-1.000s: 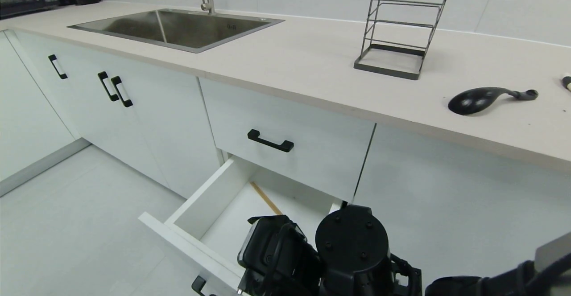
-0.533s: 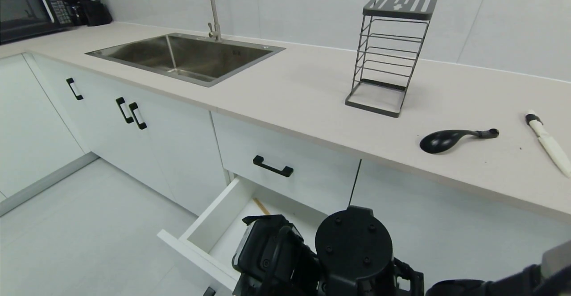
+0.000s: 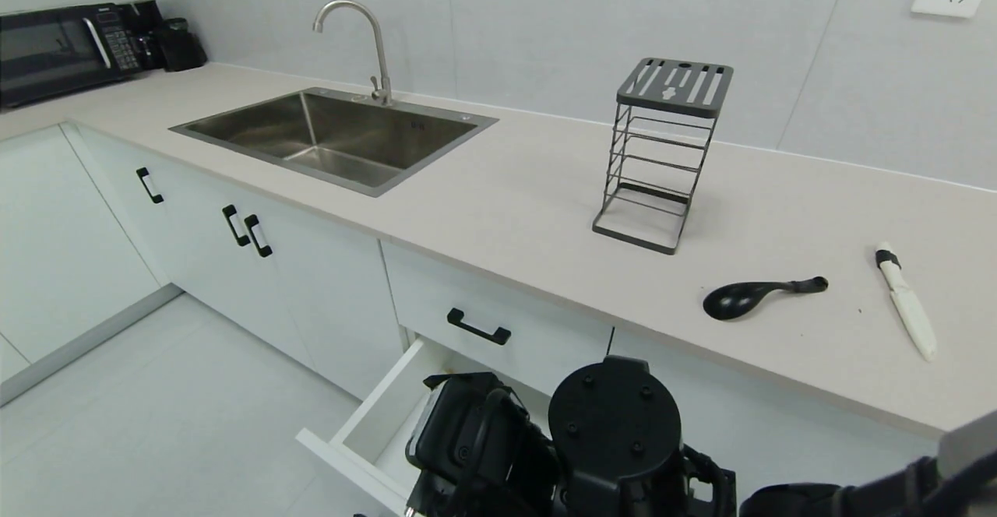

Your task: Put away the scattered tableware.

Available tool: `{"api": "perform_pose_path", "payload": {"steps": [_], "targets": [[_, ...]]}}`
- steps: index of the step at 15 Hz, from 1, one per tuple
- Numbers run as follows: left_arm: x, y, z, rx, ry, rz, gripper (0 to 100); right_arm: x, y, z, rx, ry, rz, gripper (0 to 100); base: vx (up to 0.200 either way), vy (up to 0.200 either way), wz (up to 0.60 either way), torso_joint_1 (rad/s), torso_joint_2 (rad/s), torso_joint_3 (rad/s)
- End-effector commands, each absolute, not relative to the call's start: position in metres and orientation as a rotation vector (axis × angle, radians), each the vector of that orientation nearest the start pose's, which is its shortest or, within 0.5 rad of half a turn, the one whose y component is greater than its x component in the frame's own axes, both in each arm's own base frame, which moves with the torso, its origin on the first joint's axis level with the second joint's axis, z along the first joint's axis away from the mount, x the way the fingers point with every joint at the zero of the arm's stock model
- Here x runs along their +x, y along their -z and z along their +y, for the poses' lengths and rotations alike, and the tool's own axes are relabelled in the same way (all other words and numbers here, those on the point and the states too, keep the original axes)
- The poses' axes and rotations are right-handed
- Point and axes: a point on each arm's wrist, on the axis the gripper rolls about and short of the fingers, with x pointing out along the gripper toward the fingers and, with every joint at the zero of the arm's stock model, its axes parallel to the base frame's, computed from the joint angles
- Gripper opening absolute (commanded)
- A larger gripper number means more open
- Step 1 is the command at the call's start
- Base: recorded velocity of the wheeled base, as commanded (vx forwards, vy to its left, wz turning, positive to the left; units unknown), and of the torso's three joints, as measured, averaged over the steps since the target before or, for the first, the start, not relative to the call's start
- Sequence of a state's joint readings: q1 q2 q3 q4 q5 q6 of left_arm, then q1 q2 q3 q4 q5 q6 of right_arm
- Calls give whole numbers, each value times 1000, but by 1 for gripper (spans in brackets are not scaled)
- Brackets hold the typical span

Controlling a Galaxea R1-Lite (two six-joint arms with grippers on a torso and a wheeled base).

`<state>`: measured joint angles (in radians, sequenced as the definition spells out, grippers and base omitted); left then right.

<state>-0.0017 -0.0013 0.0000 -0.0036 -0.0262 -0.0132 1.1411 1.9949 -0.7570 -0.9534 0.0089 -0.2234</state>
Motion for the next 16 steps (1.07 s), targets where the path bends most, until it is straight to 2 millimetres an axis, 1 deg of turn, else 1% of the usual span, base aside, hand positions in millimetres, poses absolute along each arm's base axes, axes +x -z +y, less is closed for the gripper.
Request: {"api": "perform_pose_path", "payload": {"steps": [1,7,8,12,16], "targets": [[-23,-76,-1,-12,28,-4,100,146,-104,320,-359,-1171,124,100,0,0,0,344,-486,-242],[-23,-76,-1,-14,28,-4,100,147,-102,321,-354,-1167,130,100,0,0,0,281,-520,-246],[-23,-76,-1,-14,28,-4,100,149,-103,324,-347,-1168,122,100,0,0,0,281,-549,-256],[-23,-76,-1,-14,26,-4,100,150,-98,326,-351,-1168,137,100,0,0,0,253,-492,-238],[-23,-76,-1,-14,28,-4,100,149,-95,324,-333,-1164,165,100,0,0,-600,49,-95,-41]]}}
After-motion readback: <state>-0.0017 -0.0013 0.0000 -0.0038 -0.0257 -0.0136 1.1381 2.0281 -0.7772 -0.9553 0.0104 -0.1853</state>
